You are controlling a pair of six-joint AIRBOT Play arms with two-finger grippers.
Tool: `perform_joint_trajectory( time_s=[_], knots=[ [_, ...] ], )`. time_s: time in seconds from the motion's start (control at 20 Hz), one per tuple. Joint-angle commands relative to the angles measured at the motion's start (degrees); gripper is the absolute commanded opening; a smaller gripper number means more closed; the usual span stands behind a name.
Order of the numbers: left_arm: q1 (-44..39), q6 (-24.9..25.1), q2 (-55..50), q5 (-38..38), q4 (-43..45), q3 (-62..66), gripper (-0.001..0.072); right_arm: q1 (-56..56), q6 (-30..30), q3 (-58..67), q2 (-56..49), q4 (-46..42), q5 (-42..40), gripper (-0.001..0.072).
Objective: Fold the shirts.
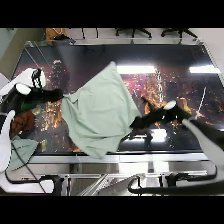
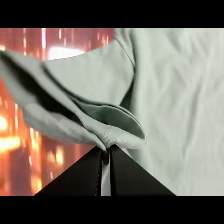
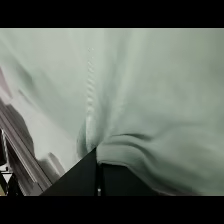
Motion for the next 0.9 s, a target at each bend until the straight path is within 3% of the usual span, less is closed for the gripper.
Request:
perform_joint_trajectory(
  time_s=[0.0, 0.05, 0.1, 0.15, 0.2, 0.25, 0.35, 0.45, 0.65, 0.85],
  knots=[
    [-0.2, -1.4, -10.5, -4.6, -0.1, 15.8, 0.0014, 11.9, 4.1, -15.7, 13.2, 3.7, -20.2, 0.0013],
    [-0.4, -2.4, -12.4, -6.6, -1.4, 19.2, 0.0014, 12.9, 4.1, -15.5, 14.3, 4.0, -22.4, 0.0024],
    [-0.4, -4.2, -13.7, -9.3, -1.9, 21.6, 0.0041, 12.6, 4.1, -14.7, 15.0, 4.4, -22.4, 0.0182],
    [-0.2, -5.8, -14.6, -13.5, -1.9, 24.1, 0.0317, 11.4, 4.1, -13.4, 15.3, 4.1, -21.3, 0.0383],
    [0.5, -6.8, -15.1, -18.2, -1.8, 26.3, 0.0575, 9.4, 4.1, -11.9, 15.4, 3.6, -18.6, 0.0396],
    [1.6, -7.8, -15.2, -23.7, -1.8, 28.2, 0.0605, 6.3, 4.2, -10.1, 15.4, 3.0, -14.2, 0.0396],
    [4.3, -7.8, -14.0, -33.0, -1.6, 28.9, 0.0596, -1.6, 5.7, -7.0, 15.4, 0.9, -5.5, 0.0401],
    [7.1, -8.0, -10.0, -37.5, 1.8, 22.8, 0.0597, -11.1, 7.3, -4.9, 15.3, -5.4, -0.2, 0.0587],
    [10.7, -7.4, 2.6, -32.0, 6.6, -4.3, 0.0597, -23.3, 3.5, -4.7, 13.6, -7.1, 1.8, 0.0605],
    [8.5, -3.3, 10.2, -19.5, 0.2, -28.0, 0.0598, -19.2, 0.7, -4.7, 8.6, -7.1, 0.8, 0.0603]
  ],
)
